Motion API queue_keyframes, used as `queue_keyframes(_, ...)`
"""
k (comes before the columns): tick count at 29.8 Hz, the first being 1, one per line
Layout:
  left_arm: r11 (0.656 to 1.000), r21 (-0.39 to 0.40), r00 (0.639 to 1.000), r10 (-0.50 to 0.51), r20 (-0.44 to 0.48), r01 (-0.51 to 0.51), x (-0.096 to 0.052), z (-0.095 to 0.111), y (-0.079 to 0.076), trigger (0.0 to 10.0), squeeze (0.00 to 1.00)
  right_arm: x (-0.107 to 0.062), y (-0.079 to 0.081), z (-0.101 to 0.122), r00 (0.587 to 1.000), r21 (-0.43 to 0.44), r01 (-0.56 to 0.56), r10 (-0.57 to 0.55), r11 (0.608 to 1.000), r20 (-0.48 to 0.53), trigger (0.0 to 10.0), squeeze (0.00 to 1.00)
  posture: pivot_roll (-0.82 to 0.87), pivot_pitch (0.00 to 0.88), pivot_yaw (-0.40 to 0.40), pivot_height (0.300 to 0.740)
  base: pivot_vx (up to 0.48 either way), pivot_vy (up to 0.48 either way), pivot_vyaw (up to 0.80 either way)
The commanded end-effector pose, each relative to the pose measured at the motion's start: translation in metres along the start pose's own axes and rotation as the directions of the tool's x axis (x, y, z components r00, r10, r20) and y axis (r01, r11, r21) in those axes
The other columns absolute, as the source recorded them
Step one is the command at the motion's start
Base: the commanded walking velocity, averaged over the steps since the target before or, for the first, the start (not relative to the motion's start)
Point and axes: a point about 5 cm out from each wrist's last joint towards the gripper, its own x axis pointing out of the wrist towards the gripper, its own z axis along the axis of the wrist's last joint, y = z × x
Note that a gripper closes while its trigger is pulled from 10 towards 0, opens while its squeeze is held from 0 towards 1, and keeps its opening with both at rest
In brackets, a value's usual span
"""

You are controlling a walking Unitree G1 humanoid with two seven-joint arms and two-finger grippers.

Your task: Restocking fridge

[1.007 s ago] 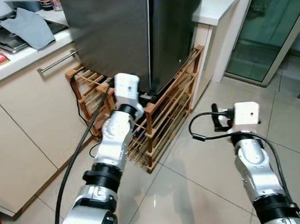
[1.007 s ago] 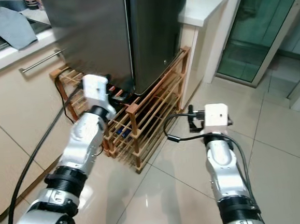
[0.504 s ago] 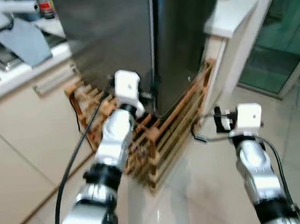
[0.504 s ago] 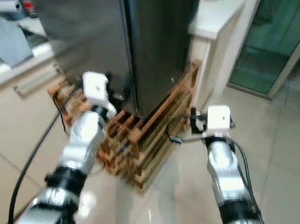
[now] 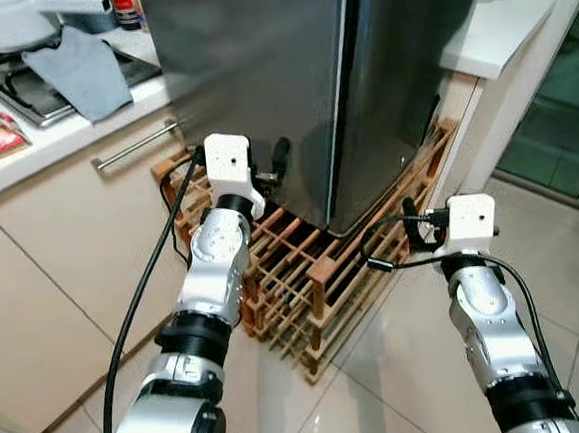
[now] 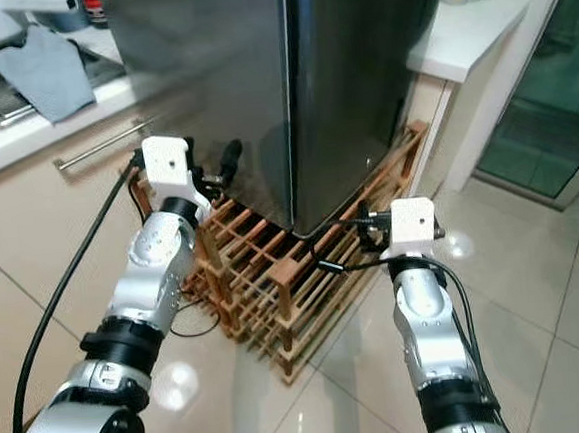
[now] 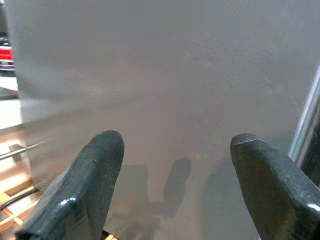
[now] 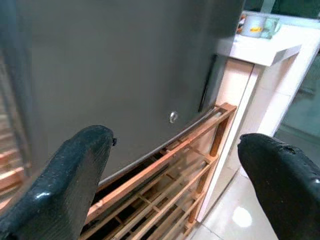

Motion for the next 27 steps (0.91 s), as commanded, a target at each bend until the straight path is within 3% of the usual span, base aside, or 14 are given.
queue_keyframes(1, 1.000, -0.005, 1.000, -0.019, -0.004, 0.019, 0.0032, 0.0020, -0.0048, 10.0, 0.00, -0.0021, -0.0077, -0.0055, 0.999, -0.012, 0.025, -0.025, 1.000, -0.030, 10.0, 0.00, -0.12, 0.000, 0.003, 0.740, 0.000, 0.000, -0.77)
queue_keyframes(4, 1.000, 0.003, 1.000, -0.015, -0.007, 0.015, 0.0034, 0.0019, -0.0039, 10.0, 0.00, -0.0024, -0.0084, -0.0061, 0.999, -0.017, 0.025, -0.025, 1.000, -0.031, 10.0, 0.00, -0.12, 0.000, 0.003, 0.740, 0.000, 0.000, -0.77)
queue_keyframes(21, 0.998, 0.034, 0.999, -0.043, -0.018, 0.043, 0.0042, 0.0008, -0.0075, 10.0, 0.00, -0.0018, -0.0088, -0.0071, 0.999, -0.030, 0.021, -0.022, 0.999, -0.027, 10.0, 0.00, -0.12, 0.000, 0.006, 0.740, 0.000, 0.000, -0.11)
queue_keyframes(27, 0.997, 0.051, 0.996, 0.062, -0.066, -0.059, 0.0066, -0.0067, 0.0008, 10.0, 0.00, -0.0016, -0.0084, -0.0069, 0.999, -0.030, 0.020, -0.020, 0.999, -0.025, 10.0, 0.00, -0.13, 0.000, 0.009, 0.740, 0.000, 0.000, 0.00)
